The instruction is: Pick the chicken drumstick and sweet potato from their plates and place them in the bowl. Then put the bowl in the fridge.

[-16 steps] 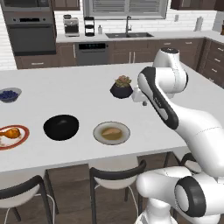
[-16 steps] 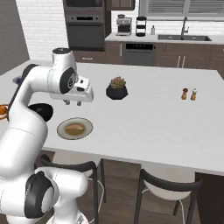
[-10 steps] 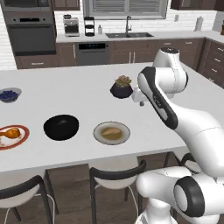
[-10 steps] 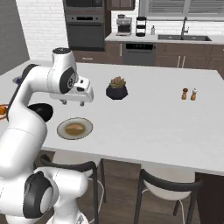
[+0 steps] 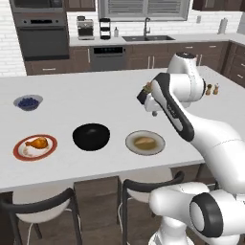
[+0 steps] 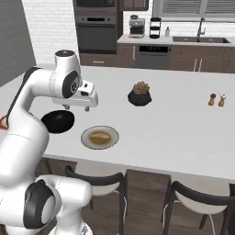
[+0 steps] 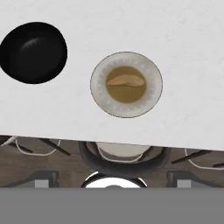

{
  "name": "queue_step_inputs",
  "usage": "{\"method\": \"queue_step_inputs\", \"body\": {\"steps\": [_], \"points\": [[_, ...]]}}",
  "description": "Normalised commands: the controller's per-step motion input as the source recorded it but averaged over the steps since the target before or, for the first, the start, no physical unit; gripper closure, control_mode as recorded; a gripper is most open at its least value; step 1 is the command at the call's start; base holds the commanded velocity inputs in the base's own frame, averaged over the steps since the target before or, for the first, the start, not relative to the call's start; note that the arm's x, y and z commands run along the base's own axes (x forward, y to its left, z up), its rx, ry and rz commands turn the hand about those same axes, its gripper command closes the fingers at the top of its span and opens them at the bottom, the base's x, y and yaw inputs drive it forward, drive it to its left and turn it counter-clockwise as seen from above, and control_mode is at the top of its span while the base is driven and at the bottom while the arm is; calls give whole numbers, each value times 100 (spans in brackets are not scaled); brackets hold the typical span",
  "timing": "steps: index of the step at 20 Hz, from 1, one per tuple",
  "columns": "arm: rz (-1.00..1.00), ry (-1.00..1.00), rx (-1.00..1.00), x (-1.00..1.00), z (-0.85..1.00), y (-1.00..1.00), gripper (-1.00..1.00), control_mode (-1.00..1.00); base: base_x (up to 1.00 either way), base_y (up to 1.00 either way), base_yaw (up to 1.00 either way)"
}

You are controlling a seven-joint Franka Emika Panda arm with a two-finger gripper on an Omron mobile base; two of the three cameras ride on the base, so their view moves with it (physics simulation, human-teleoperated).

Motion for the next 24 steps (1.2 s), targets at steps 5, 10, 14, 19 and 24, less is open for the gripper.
{"method": "queue_step_inputs", "body": {"steps": [5,10,14,19,24], "points": [[0,0,0,0,0,0,-100,100,0,55,-2],[0,0,0,0,0,0,-100,100,20,53,-2],[0,0,0,0,0,0,-100,100,23,60,-2],[0,0,0,0,0,0,-100,100,33,65,-4],[0,0,0,0,0,0,-100,100,78,39,-6]]}}
